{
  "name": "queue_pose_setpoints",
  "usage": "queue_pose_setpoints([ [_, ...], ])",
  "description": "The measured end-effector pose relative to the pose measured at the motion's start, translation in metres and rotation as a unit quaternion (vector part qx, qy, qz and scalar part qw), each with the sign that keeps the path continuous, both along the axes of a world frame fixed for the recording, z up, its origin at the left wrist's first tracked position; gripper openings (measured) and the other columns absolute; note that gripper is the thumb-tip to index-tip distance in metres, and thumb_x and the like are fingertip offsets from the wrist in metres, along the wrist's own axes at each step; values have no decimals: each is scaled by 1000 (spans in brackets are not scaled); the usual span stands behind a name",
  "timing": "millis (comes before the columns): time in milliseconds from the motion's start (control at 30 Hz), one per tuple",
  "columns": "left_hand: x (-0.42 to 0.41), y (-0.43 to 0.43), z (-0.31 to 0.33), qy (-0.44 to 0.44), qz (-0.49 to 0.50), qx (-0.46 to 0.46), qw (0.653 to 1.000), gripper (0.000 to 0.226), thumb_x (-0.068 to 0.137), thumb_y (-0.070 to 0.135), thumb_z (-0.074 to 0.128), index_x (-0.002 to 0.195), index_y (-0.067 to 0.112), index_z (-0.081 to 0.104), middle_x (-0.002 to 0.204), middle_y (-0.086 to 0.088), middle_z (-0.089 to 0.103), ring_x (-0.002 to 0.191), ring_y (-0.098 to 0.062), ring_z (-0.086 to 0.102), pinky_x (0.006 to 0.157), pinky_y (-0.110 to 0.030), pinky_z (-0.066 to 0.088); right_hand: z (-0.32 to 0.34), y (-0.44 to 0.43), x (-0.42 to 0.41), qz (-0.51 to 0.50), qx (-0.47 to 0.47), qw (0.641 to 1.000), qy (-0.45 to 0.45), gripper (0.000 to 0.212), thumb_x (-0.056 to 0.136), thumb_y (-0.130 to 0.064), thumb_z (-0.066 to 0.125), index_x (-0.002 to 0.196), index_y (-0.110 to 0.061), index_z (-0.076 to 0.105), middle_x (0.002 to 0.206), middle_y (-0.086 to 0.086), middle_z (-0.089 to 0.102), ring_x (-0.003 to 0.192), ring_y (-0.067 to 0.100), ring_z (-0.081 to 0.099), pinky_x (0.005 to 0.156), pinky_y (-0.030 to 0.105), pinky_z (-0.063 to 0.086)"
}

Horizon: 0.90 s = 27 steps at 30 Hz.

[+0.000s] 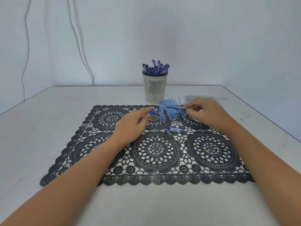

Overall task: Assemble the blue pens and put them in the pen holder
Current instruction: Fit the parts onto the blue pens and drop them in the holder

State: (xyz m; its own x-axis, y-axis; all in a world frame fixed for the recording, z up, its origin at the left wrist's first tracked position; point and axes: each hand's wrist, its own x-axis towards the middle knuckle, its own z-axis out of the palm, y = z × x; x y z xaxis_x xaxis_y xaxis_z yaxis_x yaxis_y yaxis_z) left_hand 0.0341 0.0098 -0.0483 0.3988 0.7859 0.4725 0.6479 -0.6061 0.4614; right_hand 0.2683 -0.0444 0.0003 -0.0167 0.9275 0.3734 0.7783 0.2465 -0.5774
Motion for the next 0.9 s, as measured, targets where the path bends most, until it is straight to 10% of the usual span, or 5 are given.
queue_pose_setpoints([
  [600,-1,-1,2,-45,2,-26,999,33,97,29,41,128,30,52,76,16,58,61,0,48,58,-23,36,1,-3,1,18,-22,1000,8,18,88,-10,57,92,-22,69,70,-13,53,57,-2,44,52,1,34],
  [900,-2,-5,-1,102,-4,143,984,37,94,37,35,125,34,54,74,9,53,54,-5,42,42,-17,29,9,-4,21,39,-85,996,4,20,86,-11,59,87,-27,72,58,-7,47,44,-1,38,46,8,29],
])
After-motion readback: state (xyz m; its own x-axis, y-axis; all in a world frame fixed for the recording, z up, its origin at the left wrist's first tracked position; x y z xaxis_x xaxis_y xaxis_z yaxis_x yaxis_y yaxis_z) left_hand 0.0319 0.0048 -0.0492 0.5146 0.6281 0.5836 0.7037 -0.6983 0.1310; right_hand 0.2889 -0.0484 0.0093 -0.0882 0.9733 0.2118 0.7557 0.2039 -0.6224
